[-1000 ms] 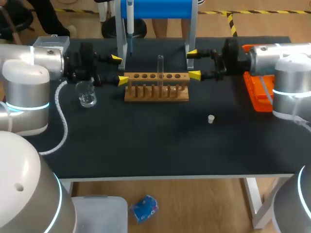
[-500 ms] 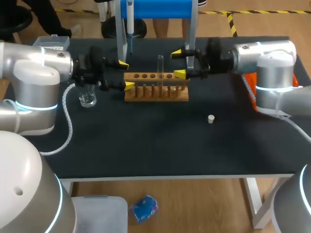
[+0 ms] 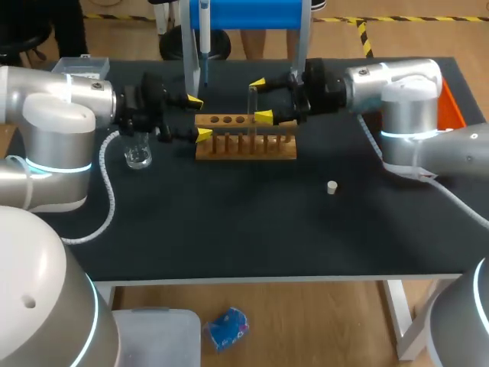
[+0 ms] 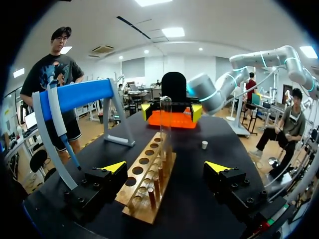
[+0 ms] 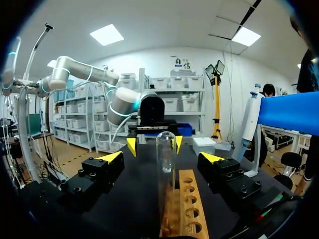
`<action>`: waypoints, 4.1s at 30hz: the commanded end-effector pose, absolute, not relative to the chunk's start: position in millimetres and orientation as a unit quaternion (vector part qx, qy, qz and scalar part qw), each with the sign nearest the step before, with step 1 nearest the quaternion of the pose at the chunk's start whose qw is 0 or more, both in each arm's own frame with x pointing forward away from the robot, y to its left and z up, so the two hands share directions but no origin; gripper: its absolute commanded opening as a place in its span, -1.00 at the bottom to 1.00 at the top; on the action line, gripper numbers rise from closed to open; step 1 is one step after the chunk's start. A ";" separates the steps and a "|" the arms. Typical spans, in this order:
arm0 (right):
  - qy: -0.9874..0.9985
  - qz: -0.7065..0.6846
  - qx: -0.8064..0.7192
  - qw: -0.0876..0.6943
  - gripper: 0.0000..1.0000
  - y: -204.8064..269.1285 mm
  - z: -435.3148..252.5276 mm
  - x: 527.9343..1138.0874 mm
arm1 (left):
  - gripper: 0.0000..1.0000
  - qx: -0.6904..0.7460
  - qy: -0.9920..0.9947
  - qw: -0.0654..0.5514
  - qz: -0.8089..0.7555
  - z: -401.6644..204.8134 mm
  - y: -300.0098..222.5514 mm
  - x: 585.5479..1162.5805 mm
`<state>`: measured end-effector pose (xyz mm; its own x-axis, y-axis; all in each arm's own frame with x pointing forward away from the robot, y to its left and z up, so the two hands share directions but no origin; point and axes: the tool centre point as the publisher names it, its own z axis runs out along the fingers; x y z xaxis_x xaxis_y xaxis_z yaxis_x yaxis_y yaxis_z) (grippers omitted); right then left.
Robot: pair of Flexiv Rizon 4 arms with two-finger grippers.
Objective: Invert the test tube, pick up the pipette, mount the tip to pipette, aspirate from beaker and dispense into the tube, eject the tip, return the pipette, and cap with the stopper.
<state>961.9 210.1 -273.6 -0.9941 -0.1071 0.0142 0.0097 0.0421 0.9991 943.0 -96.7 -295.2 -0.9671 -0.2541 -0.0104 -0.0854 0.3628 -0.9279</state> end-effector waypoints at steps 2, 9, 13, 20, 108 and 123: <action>-0.717 -0.695 0.035 0.047 0.44 216.8 -278.4 967.2 | 1.00 -0.103 0.822 0.077 -0.555 -296.0 -97.0 943.5; -0.712 -0.700 0.029 0.048 -0.09 219.2 -279.9 966.8 | 1.00 -0.103 0.822 0.077 -0.555 -296.0 -97.0 943.5; -0.711 -0.700 0.029 0.050 -0.21 219.9 -280.8 966.1 | 1.00 -0.103 0.822 0.077 -0.555 -296.0 -97.0 943.5; -0.710 -0.701 0.030 0.052 -1.00 221.0 -281.0 964.4 | 1.00 -0.103 0.822 0.077 -0.555 -296.0 -97.0 943.5; -0.595 -0.713 -0.146 0.340 -1.00 190.4 -168.3 926.7 | 1.00 0.171 0.822 0.401 -0.367 -256.2 -104.4 933.6; -0.566 -0.591 -0.369 0.441 -1.00 174.0 -166.2 927.1 | 1.00 0.355 0.641 0.651 -0.199 -236.2 -115.5 915.2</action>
